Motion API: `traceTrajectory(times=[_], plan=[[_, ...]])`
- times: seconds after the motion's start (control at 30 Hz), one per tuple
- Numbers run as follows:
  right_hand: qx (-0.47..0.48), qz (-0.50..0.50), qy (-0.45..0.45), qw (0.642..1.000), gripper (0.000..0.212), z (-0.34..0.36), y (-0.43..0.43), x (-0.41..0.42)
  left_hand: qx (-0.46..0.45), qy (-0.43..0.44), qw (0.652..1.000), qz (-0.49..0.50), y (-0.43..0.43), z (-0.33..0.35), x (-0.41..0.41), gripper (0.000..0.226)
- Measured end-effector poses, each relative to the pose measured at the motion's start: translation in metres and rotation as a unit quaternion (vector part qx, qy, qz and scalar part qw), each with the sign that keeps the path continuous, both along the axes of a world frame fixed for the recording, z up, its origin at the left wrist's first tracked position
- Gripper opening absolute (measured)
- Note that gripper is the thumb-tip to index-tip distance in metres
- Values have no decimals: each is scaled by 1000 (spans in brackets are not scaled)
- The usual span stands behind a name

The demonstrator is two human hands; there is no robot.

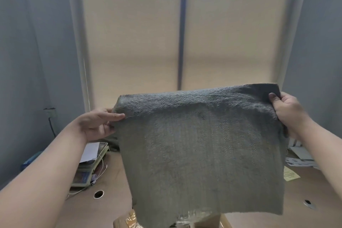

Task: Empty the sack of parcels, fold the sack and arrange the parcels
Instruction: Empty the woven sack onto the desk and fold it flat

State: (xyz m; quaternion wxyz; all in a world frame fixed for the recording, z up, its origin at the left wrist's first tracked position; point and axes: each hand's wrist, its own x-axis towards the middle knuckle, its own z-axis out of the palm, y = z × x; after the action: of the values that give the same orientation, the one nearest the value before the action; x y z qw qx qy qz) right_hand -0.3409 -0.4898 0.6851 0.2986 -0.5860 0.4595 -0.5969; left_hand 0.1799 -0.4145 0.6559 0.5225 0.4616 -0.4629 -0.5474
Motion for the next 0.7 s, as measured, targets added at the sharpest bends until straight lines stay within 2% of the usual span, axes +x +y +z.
traceTrajectory(times=[0.03, 0.1, 0.13, 0.17, 0.2, 0.3, 0.33, 0.4, 0.47, 0.53, 0.6, 0.63, 0.7], plan=[[11, 2, -20, 1000, 47, 4, 3, 4, 1, -4, 1000, -3, 2, 1, -6, 64], [29, 15, -46, 998, 84, 8, 5, 7, 2, 7, 999, 43, 2, 3, -14, 13], [38, 31, -55, 997, 87, 10, 6, 6, -6, 13, 997, 75, 1, 3, -17, 8], [53, 48, -62, 996, 79, 11, 7, 5, -4, 9, 996, 92, -1, 2, -17, 16], [77, 74, -63, 992, 71, 12, 8, 3, -6, 3, 995, 99, -3, 0, -17, 14], [146, 144, -40, 978, 76, 17, 15, -6, -12, -25, 991, 130, -2, -1, -19, 9], [158, 168, -33, 972, 72, 18, 15, -9, -11, -32, 989, 145, -4, -2, -18, 11], [165, 209, -33, 963, 49, 20, 22, -9, -20, -21, 985, 171, -4, -2, -20, 23], [162, 213, -33, 963, 42, 21, 24, -8, -33, 10, 979, 201, -5, -1, -22, 33], [163, 206, -25, 964, 42, 21, 22, -8, -44, 28, 974, 220, -4, 0, -24, 30], [165, 191, -10, 968, 57, 20, 18, -9, -56, 50, 975, 210, -5, 0, -26, 18], [168, 177, -2, 970, 65, 19, 16, -8, -63, 62, 975, 204, -5, 1, -27, 20], [177, 151, 15, 972, 62, 19, 17, -5, -81, 85, 974, 194, -5, 4, -27, 27]])
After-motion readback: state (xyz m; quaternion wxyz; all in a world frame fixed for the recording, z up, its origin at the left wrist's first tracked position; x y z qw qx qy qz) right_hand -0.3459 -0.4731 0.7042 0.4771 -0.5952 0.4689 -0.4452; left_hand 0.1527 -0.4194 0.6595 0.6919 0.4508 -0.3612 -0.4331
